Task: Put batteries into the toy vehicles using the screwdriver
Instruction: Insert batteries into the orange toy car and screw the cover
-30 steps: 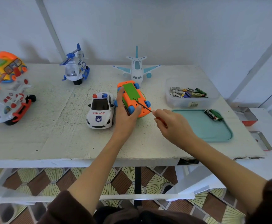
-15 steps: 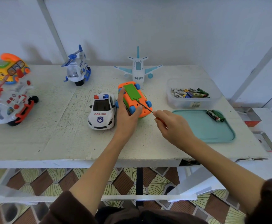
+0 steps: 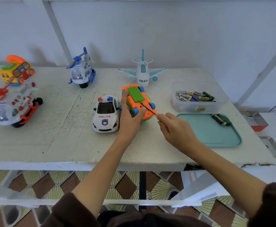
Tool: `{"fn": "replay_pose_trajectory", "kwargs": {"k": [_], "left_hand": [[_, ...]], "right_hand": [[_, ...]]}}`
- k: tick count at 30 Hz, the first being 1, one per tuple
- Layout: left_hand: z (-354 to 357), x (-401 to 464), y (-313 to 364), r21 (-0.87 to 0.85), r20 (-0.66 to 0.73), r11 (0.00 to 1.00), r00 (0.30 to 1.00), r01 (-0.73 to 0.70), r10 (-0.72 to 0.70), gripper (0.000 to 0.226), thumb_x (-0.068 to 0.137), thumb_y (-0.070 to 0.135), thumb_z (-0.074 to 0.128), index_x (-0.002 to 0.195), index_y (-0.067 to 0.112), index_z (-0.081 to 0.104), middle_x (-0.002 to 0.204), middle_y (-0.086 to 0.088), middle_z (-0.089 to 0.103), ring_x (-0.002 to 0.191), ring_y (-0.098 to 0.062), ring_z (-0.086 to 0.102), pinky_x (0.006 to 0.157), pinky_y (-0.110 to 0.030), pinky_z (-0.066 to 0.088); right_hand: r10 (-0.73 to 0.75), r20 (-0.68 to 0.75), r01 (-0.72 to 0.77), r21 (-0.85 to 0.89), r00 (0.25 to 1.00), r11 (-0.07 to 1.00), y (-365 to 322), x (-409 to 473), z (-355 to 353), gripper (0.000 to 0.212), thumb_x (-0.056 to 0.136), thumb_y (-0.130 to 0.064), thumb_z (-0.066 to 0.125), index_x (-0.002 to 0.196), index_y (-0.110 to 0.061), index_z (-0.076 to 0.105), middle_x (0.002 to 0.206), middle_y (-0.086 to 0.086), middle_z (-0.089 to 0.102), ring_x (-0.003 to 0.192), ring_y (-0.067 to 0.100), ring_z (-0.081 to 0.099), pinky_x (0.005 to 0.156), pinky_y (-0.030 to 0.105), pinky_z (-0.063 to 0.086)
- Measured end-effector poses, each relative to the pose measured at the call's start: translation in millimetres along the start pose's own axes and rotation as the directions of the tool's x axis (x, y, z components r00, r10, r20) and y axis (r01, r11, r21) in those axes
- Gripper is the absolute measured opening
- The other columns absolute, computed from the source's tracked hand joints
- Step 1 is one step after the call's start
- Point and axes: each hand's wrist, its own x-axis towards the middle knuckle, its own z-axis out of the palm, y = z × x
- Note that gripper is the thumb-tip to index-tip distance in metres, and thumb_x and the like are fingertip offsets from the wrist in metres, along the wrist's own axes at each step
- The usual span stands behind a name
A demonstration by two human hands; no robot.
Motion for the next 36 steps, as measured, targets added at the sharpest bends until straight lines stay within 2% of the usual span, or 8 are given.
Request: {"fn": "replay_pose_trajectory", "kwargs": {"k": [6,12,15,17,20,23,32,36], "left_hand": [[0.0,0.8,-2.6,0.01,0.012,1.0,1.0,-0.017,0.017,0.074,0.093,0.005,0.059,0.144,0.039,0.017,0.141,0.006,0.036,0.129,-0.02,0.049,0.1,-0.033,0.049],[0.4,1.1,-1.0,0.001,0.019,1.0,1.0,-0.017,0.017,0.075,0.092,0.004,0.059,0.145,0.037,0.017,0.139,0.007,0.035,0.126,-0.018,0.05,0.088,-0.019,0.053],[0.5,2.3,-2.4,0.014,0.027,1.0,1.0,-0.008,0.008,0.074,0.092,0.004,0.06,0.142,0.04,0.018,0.146,0.003,0.032,0.129,-0.021,0.048,0.101,-0.039,0.049],[1.1,2.4,-1.8,0.008,0.027,1.0,1.0,0.001,-0.001,0.075,0.092,0.005,0.06,0.146,0.036,0.018,0.147,0.003,0.032,0.129,-0.021,0.048,0.102,-0.041,0.048],[3.0,3.2,-1.4,0.0,0.026,1.0,1.0,0.001,-0.001,0.077,0.093,0.006,0.06,0.149,0.032,0.015,0.144,0.005,0.033,0.128,-0.018,0.048,0.096,-0.03,0.051],[6.8,3.3,-1.1,-0.027,0.023,1.0,1.0,0.005,-0.004,0.075,0.093,0.004,0.058,0.149,0.03,0.015,0.142,0.004,0.033,0.125,-0.017,0.049,0.087,-0.019,0.052],[12.9,6.8,-1.7,-0.106,0.012,0.994,1.0,0.004,-0.003,0.075,0.092,0.0,0.058,0.149,0.028,0.017,0.146,-0.002,0.036,0.127,-0.02,0.05,0.085,-0.017,0.053],[11.8,8.0,-3.7,-0.101,0.041,0.995,0.999,0.001,0.004,0.073,0.092,0.001,0.058,0.143,0.037,0.02,0.144,0.0,0.037,0.125,-0.019,0.051,0.085,-0.02,0.055]], "right_hand": [[0.07,0.036,-0.072,0.055,0.997,0.996,-9.6,3.0,-14.6,0.014,0.089,-0.011,0.048,0.094,-0.003,0.058,0.068,0.012,0.058,0.055,0.03,0.049,0.048,0.036,0.04],[0.095,0.082,-0.099,0.045,0.992,0.994,-15.3,4.9,-25.8,0.01,0.09,-0.01,0.05,0.098,-0.008,0.056,0.069,0.008,0.054,0.059,0.024,0.04,0.05,0.03,0.029],[0.094,0.081,-0.097,0.029,0.992,0.995,-14.3,4.3,-26.4,0.011,0.091,-0.012,0.048,0.099,-0.009,0.056,0.071,0.007,0.054,0.06,0.024,0.041,0.049,0.03,0.027],[0.091,0.07,-0.092,0.018,0.993,0.996,-12.8,3.7,-24.3,0.012,0.092,-0.012,0.047,0.1,-0.009,0.056,0.072,0.009,0.055,0.06,0.025,0.042,0.05,0.03,0.029],[0.088,0.028,-0.089,0.02,0.996,0.996,-12.0,2.3,-19.3,0.015,0.091,-0.014,0.045,0.097,-0.007,0.057,0.069,0.01,0.055,0.056,0.026,0.043,0.048,0.03,0.032],[0.087,-0.012,-0.087,0.043,0.996,0.995,-10.4,1.6,-16.4,0.019,0.085,-0.016,0.043,0.091,-0.006,0.058,0.062,0.008,0.052,0.049,0.024,0.039,0.041,0.027,0.026],[0.086,-0.047,-0.083,0.069,0.995,0.994,-7.4,-0.7,-13.1,0.016,0.086,-0.018,0.04,0.084,-0.008,0.052,0.058,0.004,0.044,0.042,0.022,0.034,0.036,0.032,0.03],[0.113,-0.017,-0.111,0.1,0.993,0.989,-6.4,-0.8,-16.7,0.014,0.086,-0.014,0.046,0.087,-0.005,0.056,0.062,0.007,0.054,0.048,0.027,0.044,0.041,0.039,0.041]]}}
